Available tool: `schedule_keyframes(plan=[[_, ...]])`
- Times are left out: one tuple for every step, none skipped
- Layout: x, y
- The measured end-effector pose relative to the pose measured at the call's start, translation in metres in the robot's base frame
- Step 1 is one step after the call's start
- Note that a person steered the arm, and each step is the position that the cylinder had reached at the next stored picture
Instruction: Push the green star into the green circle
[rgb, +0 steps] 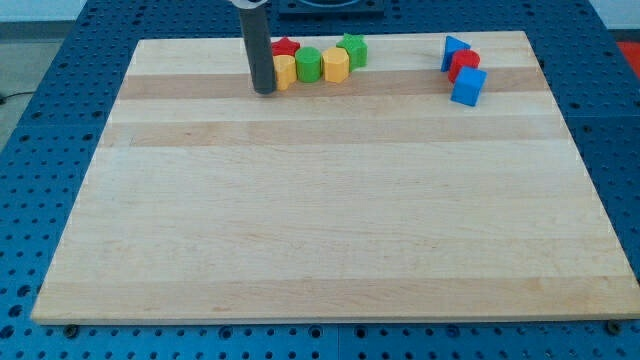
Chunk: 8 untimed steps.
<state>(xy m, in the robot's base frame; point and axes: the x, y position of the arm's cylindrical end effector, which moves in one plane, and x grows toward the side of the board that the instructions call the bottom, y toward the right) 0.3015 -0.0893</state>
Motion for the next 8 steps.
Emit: schedule_keyframes(plan=[[0.032,0.015],[0.054,0.085],[0.027,0.150],[-0.011,0.164],[-0.035,0.180],[-0.063,0.188],[-0.080,0.176],[-0.081,0.131]])
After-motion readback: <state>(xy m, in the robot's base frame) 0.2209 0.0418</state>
